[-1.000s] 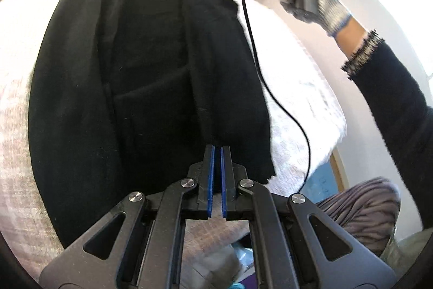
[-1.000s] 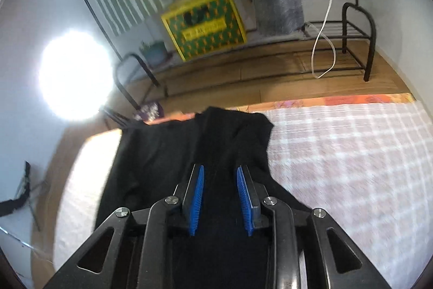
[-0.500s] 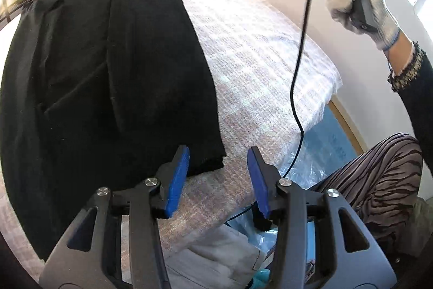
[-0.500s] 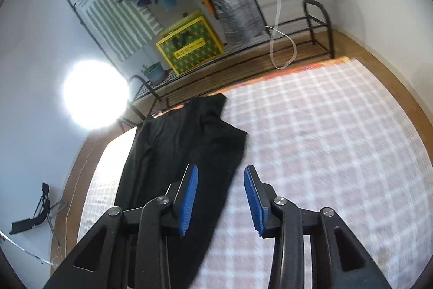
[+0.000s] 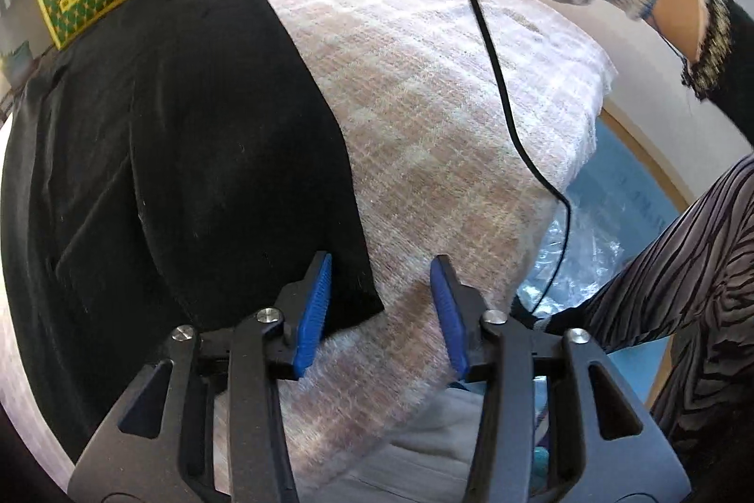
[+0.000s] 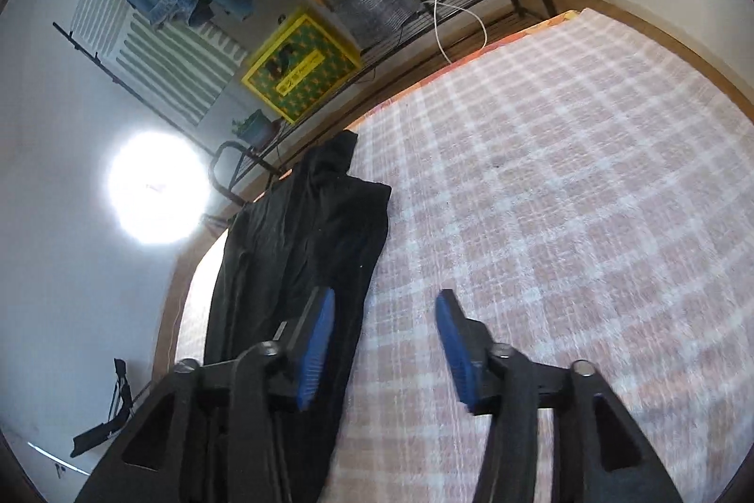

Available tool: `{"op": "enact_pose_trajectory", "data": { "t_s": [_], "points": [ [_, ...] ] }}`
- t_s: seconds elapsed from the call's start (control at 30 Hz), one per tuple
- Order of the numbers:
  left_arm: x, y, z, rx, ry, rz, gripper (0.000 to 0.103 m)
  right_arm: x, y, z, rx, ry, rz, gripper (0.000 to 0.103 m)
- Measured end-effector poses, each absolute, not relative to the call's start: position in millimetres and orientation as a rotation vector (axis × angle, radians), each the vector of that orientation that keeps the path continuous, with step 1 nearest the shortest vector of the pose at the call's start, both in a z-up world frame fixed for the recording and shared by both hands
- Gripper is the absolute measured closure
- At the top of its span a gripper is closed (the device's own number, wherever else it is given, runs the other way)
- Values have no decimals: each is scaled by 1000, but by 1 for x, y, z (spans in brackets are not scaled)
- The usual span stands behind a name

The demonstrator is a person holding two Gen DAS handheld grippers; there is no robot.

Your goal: Fold large clothes

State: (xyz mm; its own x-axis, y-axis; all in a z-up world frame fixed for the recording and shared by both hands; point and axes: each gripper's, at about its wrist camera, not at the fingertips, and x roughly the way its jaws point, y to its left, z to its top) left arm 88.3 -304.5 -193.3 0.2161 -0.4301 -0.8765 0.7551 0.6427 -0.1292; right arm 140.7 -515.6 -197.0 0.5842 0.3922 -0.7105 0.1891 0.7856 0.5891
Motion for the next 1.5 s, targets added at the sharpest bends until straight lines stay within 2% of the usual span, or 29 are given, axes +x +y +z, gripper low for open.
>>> {"op": "enact_pose_trajectory", "data": {
  "t_s": [0.03,0.07,0.23,0.43,0.6,0.83,0.9,0.93,0.97,1.2,1.37,1.4,1.43,1.5],
  "points": [
    [91,-305,-194,376,1054,-826,87,143,-515,-201,688,958,134,50],
    [95,-305,-195,375,1055,-814,93,150,-514,-205,702,956,146,50],
    [124,-278,-185,65,1174,-842,98,178,-497,-217,671,965,172,46],
    [121,-262,-149,-52,1091,-911,98,225,-478,-248,680,963,163,45],
    [122,-256,-154,-28,1093,-887,98,259,-469,-285,702,1007,101,44],
    [101,-256,-170,51,1100,-814,97,271,-463,-289,694,990,118,45],
    [94,-260,-170,101,1094,-825,84,270,-465,-290,701,990,116,48],
    [89,-264,-170,133,1072,-820,72,270,-466,-290,711,989,113,48],
    [85,-268,-170,160,1053,-820,66,270,-468,-290,721,989,109,47],
    [87,-285,-194,348,1037,-804,66,267,-472,-289,731,997,139,46],
    [91,-297,-210,475,989,-793,53,264,-475,-294,740,990,167,46],
    [94,-298,-211,472,988,-794,53,265,-475,-294,739,989,169,46],
    [97,-297,-211,466,990,-800,58,266,-474,-294,739,985,171,46],
    [101,-299,-211,474,979,-791,76,268,-473,-296,740,976,177,46]
  ]
}}
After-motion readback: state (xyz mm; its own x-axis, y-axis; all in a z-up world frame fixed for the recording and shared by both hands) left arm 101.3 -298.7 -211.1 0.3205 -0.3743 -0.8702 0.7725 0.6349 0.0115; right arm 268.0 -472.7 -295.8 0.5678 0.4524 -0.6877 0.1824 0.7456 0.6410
